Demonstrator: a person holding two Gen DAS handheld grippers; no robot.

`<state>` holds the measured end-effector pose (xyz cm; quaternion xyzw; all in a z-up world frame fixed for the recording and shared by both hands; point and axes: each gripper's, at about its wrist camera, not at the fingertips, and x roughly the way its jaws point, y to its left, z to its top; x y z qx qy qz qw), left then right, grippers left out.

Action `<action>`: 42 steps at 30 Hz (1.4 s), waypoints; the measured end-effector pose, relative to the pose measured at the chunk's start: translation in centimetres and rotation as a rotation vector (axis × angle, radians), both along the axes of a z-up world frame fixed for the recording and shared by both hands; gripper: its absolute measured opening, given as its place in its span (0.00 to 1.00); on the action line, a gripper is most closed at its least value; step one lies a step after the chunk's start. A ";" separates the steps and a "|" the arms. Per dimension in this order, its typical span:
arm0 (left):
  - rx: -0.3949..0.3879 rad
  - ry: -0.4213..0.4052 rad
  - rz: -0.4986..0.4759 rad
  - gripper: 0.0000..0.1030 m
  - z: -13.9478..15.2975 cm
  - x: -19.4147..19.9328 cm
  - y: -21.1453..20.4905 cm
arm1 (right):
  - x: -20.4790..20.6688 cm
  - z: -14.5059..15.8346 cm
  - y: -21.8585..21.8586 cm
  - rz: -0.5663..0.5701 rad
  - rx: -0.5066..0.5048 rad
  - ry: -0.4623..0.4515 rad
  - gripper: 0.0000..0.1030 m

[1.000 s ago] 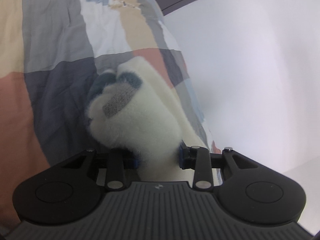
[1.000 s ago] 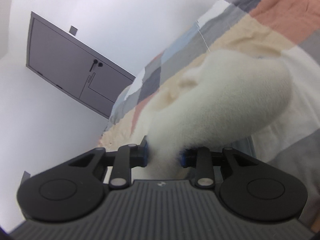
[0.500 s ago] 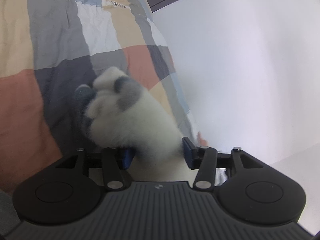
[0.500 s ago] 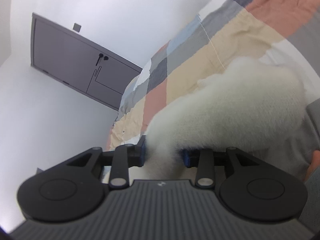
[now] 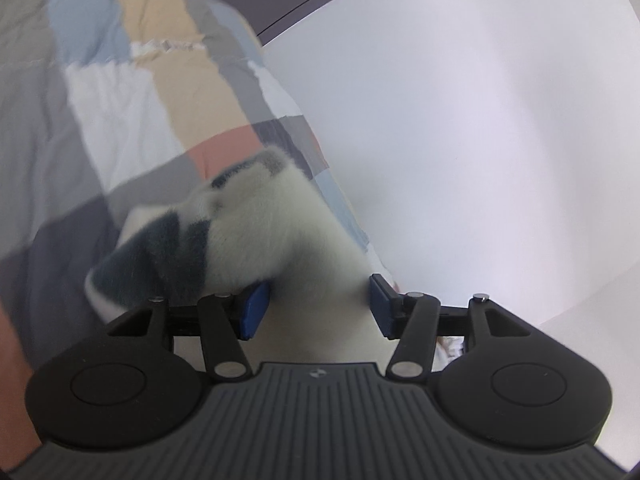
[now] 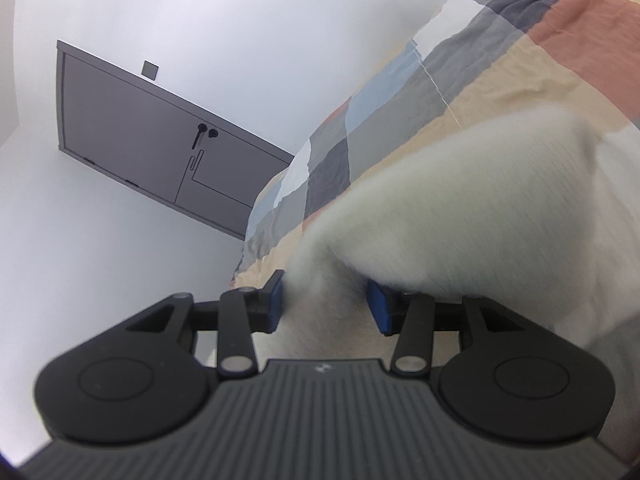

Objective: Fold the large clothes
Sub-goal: 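Lift the blanket edge with both grippers and fold it over the bundle, then open both grippers and press the folded blanket flat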

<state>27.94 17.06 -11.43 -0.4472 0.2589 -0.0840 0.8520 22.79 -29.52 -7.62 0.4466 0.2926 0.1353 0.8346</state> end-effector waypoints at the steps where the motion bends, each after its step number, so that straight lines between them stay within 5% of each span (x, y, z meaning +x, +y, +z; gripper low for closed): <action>1: 0.019 -0.007 -0.004 0.58 -0.1 0.8 -0.1 | 0.7 -0.1 0.1 0.000 -0.006 -0.003 0.47; 15: 0.063 -0.023 -0.029 0.58 -7.4 10.9 1.3 | 10.9 -4.4 1.2 0.047 -0.071 0.039 0.46; 20: 0.088 0.001 -0.037 0.58 -9.5 13.8 1.7 | 14.7 -7.3 2.6 0.094 -0.147 0.123 0.44; 31: 0.143 0.010 -0.075 0.58 -10.0 15.2 1.3 | 16.6 -9.3 2.9 0.117 -0.188 0.084 0.43; 36: 0.237 0.002 -0.087 0.58 -7.8 13.6 -0.1 | 15.0 -6.8 4.5 0.143 -0.359 0.023 0.47; 42: 0.468 -0.048 -0.132 0.64 -5.4 9.4 -3.4 | 9.9 -3.0 7.1 0.238 -0.532 -0.154 0.47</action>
